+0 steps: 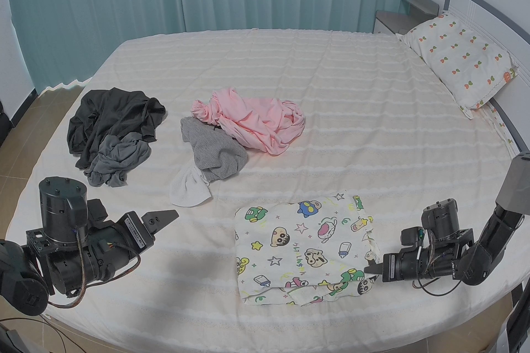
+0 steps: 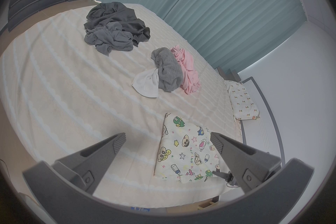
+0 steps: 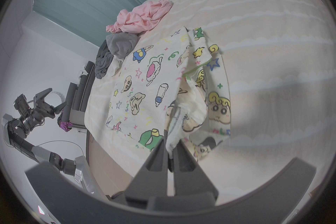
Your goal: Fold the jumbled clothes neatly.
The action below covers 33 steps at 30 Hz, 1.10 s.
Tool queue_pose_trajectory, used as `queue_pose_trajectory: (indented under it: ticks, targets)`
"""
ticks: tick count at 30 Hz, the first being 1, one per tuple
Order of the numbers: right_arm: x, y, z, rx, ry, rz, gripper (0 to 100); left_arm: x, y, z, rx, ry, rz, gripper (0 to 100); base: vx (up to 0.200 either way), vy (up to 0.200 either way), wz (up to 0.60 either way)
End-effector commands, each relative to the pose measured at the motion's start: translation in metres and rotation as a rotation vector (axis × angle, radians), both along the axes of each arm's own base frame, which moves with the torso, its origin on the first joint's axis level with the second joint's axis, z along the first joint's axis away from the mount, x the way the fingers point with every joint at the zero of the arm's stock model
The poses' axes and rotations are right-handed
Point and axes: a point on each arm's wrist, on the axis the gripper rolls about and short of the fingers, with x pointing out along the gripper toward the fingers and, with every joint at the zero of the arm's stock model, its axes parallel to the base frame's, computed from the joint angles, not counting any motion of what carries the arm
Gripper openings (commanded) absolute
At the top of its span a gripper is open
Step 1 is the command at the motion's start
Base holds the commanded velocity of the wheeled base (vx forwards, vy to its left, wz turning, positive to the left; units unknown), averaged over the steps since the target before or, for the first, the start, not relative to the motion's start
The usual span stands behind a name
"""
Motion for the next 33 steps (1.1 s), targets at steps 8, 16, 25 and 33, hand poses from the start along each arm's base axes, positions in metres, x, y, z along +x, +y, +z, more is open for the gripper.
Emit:
queue_pose_trajectory:
  ticks: [8, 16, 25, 33]
  targets:
    - [-0.012, -0.005, -0.009, -0.025, 0.051, -0.002, 0, 0.0, 0.0, 0.001, -0.002, -0.003, 0.0, 100, 0.0, 0.0, 0.0]
    - [-0.01, -0.005, -0.012, -0.021, 0.038, -0.006, 100, 0.0, 0.0, 0.001, -0.002, -0.003, 0.001, 100, 0.0, 0.0, 0.0]
    - [0.035, -0.013, 0.027, 0.073, -0.235, -0.089, 100, -0.001, 0.0, 0.001, -0.003, -0.004, 0.0, 100, 0.0, 0.0, 0.0]
    - [0.094, -0.007, 0.038, 0.114, -0.308, -0.125, 100, -0.001, -0.001, 0.0, -0.005, 0.0, -0.008, 100, 0.0, 0.0, 0.0]
